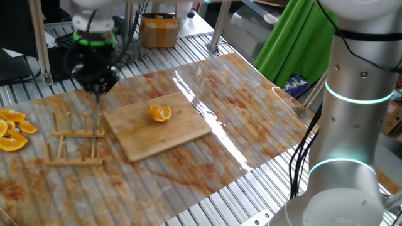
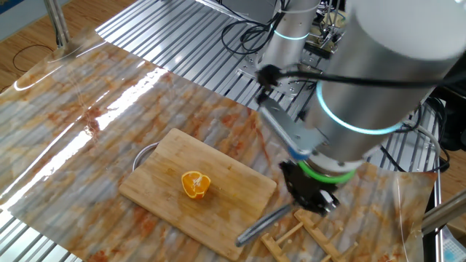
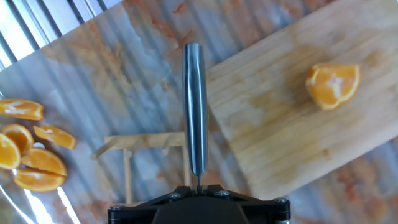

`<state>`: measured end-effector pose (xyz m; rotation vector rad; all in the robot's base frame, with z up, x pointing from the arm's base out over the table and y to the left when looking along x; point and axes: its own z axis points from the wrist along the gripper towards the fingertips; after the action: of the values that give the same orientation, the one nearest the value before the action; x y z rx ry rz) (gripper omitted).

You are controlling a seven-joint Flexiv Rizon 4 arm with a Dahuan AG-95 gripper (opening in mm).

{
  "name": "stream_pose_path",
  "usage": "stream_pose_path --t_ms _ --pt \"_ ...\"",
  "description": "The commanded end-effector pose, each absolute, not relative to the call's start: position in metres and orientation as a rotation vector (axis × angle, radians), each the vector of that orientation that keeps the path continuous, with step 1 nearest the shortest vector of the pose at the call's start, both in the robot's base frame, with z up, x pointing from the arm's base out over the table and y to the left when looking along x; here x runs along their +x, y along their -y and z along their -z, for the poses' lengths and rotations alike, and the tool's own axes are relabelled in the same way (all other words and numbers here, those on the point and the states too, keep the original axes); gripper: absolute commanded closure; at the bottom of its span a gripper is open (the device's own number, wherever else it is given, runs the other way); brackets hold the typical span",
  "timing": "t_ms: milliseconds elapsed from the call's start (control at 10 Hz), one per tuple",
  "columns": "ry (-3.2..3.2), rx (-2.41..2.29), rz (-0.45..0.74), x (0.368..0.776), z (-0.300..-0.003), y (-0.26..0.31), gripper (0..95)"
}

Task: Chop the orange

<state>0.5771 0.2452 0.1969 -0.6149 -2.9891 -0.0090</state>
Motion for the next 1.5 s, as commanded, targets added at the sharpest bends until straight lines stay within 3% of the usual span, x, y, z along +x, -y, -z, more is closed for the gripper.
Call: stream_pose_path --t_ms 100,400,1000,1500 --pt "3.008 -0.514 0.01 0.58 -0.211 -0.216 95.0" --pt "3.033 -0.391 -0.015 0.588 -0.213 -0.181 95.0" --pt "3.12 -0.147 0.003 0.608 -0.178 -0.091 95.0" --pt "3.165 -0.077 0.004 0.61 -0.161 -0.053 95.0"
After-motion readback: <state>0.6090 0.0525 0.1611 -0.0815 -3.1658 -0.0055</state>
